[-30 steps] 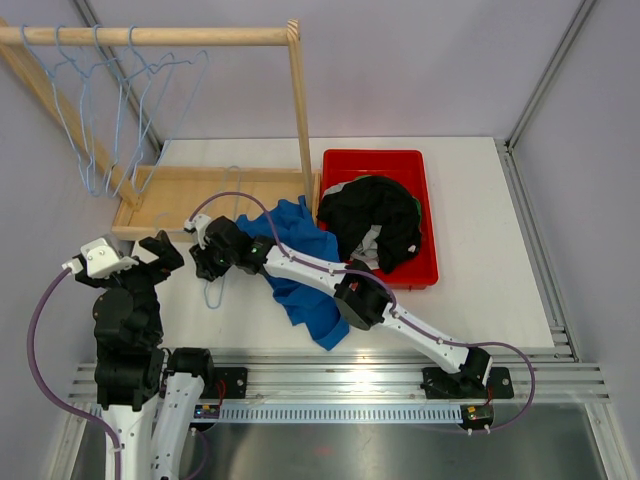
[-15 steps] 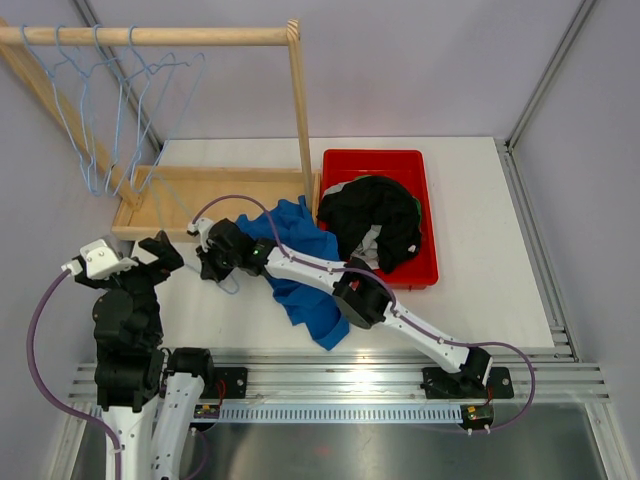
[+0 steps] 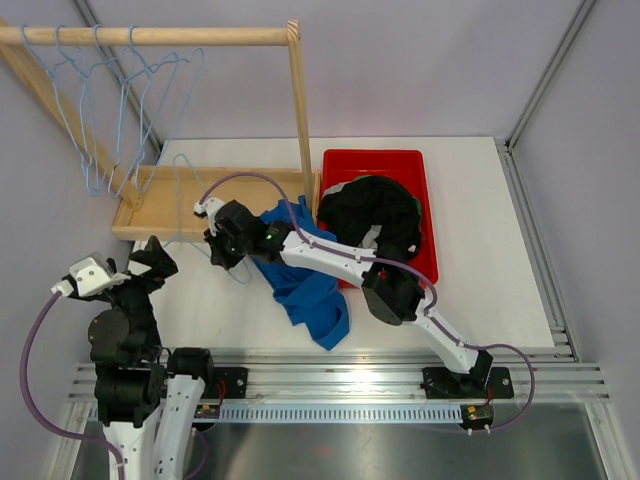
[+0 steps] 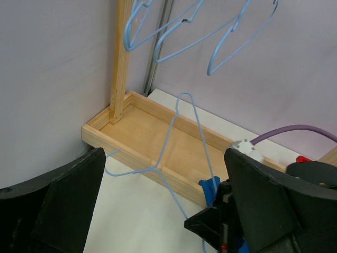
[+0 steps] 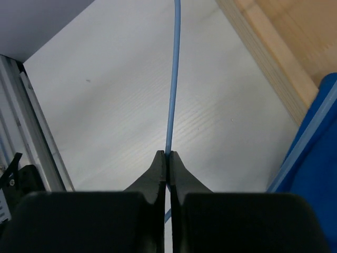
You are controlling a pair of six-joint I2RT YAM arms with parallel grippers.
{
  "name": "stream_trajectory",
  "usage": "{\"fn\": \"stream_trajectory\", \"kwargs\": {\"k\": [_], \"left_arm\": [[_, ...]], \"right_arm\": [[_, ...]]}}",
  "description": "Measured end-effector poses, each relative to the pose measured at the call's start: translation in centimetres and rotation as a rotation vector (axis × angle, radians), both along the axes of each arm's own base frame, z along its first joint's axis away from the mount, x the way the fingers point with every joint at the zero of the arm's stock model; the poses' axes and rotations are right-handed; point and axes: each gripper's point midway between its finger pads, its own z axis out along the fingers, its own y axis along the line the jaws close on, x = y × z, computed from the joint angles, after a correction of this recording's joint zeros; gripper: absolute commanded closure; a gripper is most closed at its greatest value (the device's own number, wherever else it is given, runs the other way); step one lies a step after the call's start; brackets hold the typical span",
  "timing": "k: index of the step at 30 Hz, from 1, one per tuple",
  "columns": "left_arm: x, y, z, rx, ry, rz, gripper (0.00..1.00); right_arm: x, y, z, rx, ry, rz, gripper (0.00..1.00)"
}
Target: Remove the tank top from the hanger
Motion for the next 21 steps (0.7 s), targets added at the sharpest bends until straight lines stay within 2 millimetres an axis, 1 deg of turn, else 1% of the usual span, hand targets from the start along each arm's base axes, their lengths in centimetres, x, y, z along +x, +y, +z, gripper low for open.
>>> {"fn": "stream_trajectory", "kwargs": {"k": [4,9,16,18,21], "left_arm": [[-1.3,0.7,0.5,-0.009,-0.052,0.038,0.01],[-2.4,1.5,1.1,-0.023,-0.106,0.088,0.01],[-2.6,1.9,1.2,-0.028,-0.114,0.110,0.01],[-2.6,1.9,1.1,-0.028,-0.112,0.113,0.01],[-2.7,2.0,1.1,-0.029,-0.112,0.117,0.01]], "right_arm": [[-0.5,-1.8,3.5,0.020,-0.012,-0.030,1.00],[-1.9,-5.5,6.2,0.015,-0.005,-0.068,1.00],[-4.1,-10.8,9.1,0.041,0.014,-0.132,1.00],[-4.7,-12.1,10.0,0.064,0.024,-0.150,1.00],[-5.6,-13.7,12.3,0.123,0.038,-0.172,1.00]]}}
